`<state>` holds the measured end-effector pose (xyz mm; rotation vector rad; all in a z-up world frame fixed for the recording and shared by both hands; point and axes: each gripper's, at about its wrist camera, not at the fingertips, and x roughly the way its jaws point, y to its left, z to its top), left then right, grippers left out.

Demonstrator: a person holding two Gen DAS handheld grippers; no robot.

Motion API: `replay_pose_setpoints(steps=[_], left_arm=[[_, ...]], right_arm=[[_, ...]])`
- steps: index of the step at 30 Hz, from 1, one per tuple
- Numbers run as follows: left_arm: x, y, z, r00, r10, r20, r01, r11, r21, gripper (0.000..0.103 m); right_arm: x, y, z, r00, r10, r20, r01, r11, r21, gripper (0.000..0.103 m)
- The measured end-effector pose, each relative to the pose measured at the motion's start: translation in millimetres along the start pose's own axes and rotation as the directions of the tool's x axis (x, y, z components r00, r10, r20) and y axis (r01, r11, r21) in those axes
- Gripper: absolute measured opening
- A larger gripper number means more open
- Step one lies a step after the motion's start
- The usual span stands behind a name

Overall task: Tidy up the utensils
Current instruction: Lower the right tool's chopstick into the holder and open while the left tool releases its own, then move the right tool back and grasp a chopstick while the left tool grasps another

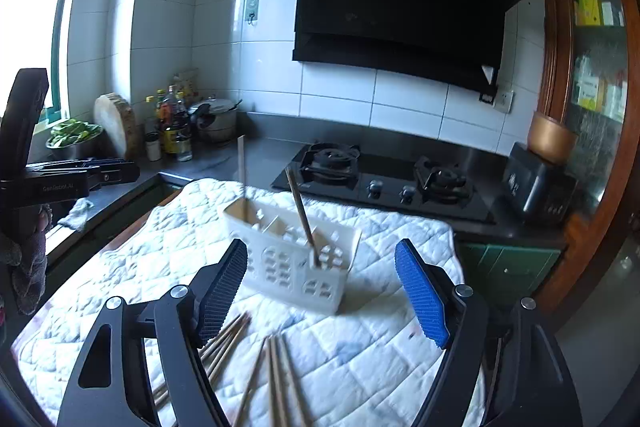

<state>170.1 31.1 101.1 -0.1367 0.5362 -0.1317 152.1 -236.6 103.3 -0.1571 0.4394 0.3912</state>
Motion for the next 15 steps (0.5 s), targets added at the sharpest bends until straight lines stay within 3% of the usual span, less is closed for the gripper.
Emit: replay_pose_setpoints(steps=[8,15], left_arm=[[-32.8,-3.1,-76.6,1.000,0.026,-0.007,-0.026,1.000,0.018,0.045],[-33.2,-0.9,-143.7,0.995,0.027,-0.096,-0.030,0.999,-0.028,0.045]], right_arm=[[-17.2,1.9,-80.8,0.995,0.022,-0.095,-0.018,0.999,0.043,0.070],[-2.3,-17.1,-151.9,0.968,0.036,-0.247,-0.009,0.994,0.110,0.051]])
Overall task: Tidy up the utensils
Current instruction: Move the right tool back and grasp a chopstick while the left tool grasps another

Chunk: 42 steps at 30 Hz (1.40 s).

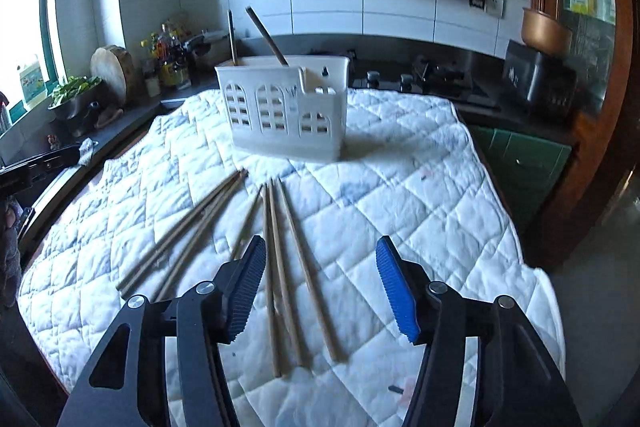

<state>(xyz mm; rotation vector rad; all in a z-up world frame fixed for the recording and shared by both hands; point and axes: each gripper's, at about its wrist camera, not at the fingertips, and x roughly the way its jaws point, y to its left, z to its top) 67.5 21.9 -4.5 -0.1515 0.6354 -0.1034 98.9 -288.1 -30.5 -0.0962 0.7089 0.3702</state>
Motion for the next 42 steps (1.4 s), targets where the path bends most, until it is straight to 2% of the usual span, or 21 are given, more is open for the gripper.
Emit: replay_pose_setpoints(steps=[8,12,18,21,23,24,26,28,32,42], left_arm=[[14.5,9.2,-47.8,0.995,-0.006,-0.100,0.001,0.999,-0.051,0.045],[20.1,9.3,-60.2,0.991,-0.009,-0.136,0.002,0.999,-0.053,0.043],[26.7,4.7,-72.0,0.986,-0.028,-0.163,0.020,0.999,-0.049,0.043],[31.0,-3.4,-75.3,0.984,-0.038,-0.176,0.035,0.999,-0.022,0.042],[35.0,-9.1,-76.7,0.982,-0.045,-0.183,0.045,0.999,-0.005,0.041],[37.8,-11.3,-77.0,0.980,-0.055,-0.190,0.056,0.998,0.000,0.034],[43.8,-16.3,-77.7,0.978,-0.063,-0.200,0.067,0.998,0.009,0.032],[51.3,-20.9,-77.7,0.975,-0.069,-0.213,0.075,0.997,0.022,0.023],[67.0,-23.6,-77.0,0.969,-0.068,-0.238,0.076,0.997,0.023,0.018],[91.7,-26.4,-76.1,0.961,-0.046,-0.274,0.053,0.998,0.019,0.016]], right_arm=[[31.2,-6.1,-37.7,0.994,0.033,-0.106,-0.034,0.999,-0.011,0.035],[47.5,-0.4,-42.2,0.987,0.039,-0.154,-0.047,0.998,-0.046,0.025],[65.2,2.7,-41.0,0.981,0.033,-0.191,-0.049,0.996,-0.078,0.020],[73.3,2.1,-42.8,0.977,0.026,-0.213,-0.045,0.995,-0.087,0.014],[74.5,1.8,-43.2,0.977,0.024,-0.212,-0.044,0.995,-0.086,0.011],[73.5,2.0,-42.7,0.977,0.024,-0.210,-0.043,0.995,-0.088,0.010],[71.4,2.1,-42.1,0.979,0.020,-0.202,-0.039,0.995,-0.089,0.010],[70.1,2.7,-42.1,0.980,0.019,-0.198,-0.037,0.995,-0.091,0.008],[65.1,1.3,-41.5,0.982,0.027,-0.185,-0.042,0.996,-0.076,0.008],[43.9,3.6,-34.6,0.991,0.045,-0.125,-0.052,0.998,-0.047,0.008]])
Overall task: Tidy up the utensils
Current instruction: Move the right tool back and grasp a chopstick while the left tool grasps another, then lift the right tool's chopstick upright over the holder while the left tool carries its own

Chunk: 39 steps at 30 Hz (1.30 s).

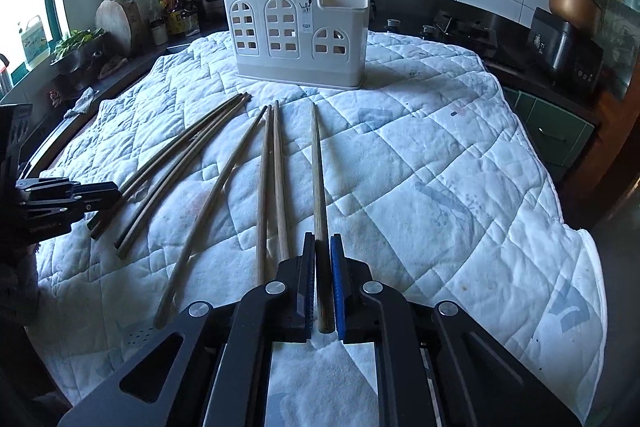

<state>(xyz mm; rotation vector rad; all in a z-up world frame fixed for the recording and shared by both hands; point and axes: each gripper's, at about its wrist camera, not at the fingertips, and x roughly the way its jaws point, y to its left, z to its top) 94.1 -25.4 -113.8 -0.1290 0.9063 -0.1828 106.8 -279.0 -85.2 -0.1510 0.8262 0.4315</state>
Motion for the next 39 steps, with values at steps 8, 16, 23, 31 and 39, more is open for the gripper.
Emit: replay_pose_setpoints(steps=[8,16,23,31,39], left_arm=[[7.1,-13.3,6.5,0.996,0.085,0.002,-0.085,0.994,0.062,0.008],[0.8,-9.2,7.9,0.998,0.063,0.021,-0.064,0.998,0.029,0.006],[6.5,-10.0,5.2,0.998,0.064,0.008,-0.064,0.997,0.039,0.006],[7.0,-11.3,4.6,0.997,0.074,0.002,-0.074,0.996,0.043,0.008],[9.3,-11.3,5.6,0.998,0.068,0.006,-0.068,0.997,0.041,0.009]], right_arm=[[-13.3,8.9,2.3,0.999,0.013,0.044,-0.013,1.000,0.015,0.004],[-20.5,7.7,4.8,0.998,0.002,0.061,-0.004,1.000,0.030,0.002],[0.1,1.5,-5.7,1.000,0.006,0.005,-0.006,0.999,0.036,0.008],[26.5,4.0,-3.6,0.998,0.026,-0.049,-0.025,1.000,0.018,0.013],[34.0,3.1,-2.9,0.997,0.018,-0.075,-0.017,1.000,0.011,0.010]])
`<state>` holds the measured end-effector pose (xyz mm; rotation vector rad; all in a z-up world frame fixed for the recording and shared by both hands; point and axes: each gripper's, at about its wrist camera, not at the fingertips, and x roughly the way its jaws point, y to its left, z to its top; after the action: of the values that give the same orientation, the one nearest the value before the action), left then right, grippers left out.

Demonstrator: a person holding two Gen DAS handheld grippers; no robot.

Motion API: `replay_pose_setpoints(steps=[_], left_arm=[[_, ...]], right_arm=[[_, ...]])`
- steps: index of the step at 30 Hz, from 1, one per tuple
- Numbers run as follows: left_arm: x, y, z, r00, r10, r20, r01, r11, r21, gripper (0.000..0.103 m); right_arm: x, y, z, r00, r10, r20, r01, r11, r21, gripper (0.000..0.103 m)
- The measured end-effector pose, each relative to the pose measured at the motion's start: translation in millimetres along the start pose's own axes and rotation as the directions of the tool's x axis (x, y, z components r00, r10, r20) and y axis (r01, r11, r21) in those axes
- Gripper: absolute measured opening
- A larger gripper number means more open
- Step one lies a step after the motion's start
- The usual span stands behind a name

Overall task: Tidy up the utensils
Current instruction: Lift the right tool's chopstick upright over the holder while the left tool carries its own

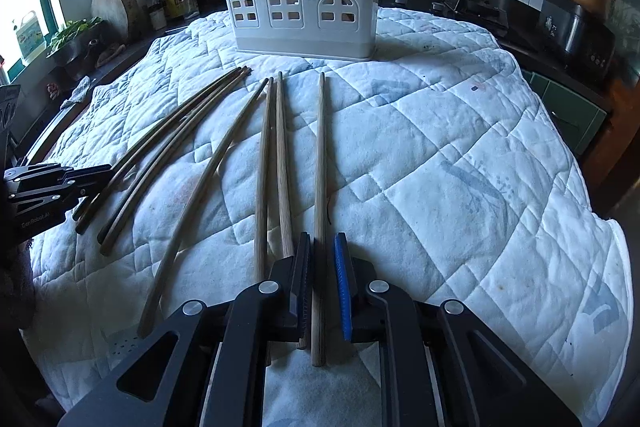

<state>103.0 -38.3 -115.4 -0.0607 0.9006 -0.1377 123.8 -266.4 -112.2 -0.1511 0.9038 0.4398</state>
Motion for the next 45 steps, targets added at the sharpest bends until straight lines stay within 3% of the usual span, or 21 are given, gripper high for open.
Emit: replay_pose_setpoints(steps=[8,15,21,33,45], left_arm=[[-4.5,3.8,5.0,1.000,-0.019,0.007,0.019,1.000,-0.011,0.006],[-39.6,10.1,16.5,0.993,-0.053,0.108,0.055,0.998,-0.022,0.006],[-73.0,16.7,33.7,0.975,-0.104,0.195,0.112,0.993,-0.035,0.006],[-100.9,20.4,71.2,0.955,-0.112,0.275,0.113,0.994,0.012,0.006],[-122.2,25.5,104.3,0.932,-0.150,0.329,0.151,0.988,0.025,0.006]], right_arm=[[-18.3,2.4,0.9,0.999,-0.033,0.044,0.032,0.999,0.011,0.007],[-69.6,12.8,18.4,0.984,-0.051,0.170,0.054,0.998,-0.010,0.007],[-100.2,17.9,48.7,0.967,-0.036,0.252,0.039,0.999,-0.008,0.007],[-114.5,23.9,99.4,0.963,-0.007,0.270,0.017,0.999,-0.034,0.007],[-134.2,24.8,146.9,0.948,-0.030,0.316,0.056,0.996,-0.073,0.007]])
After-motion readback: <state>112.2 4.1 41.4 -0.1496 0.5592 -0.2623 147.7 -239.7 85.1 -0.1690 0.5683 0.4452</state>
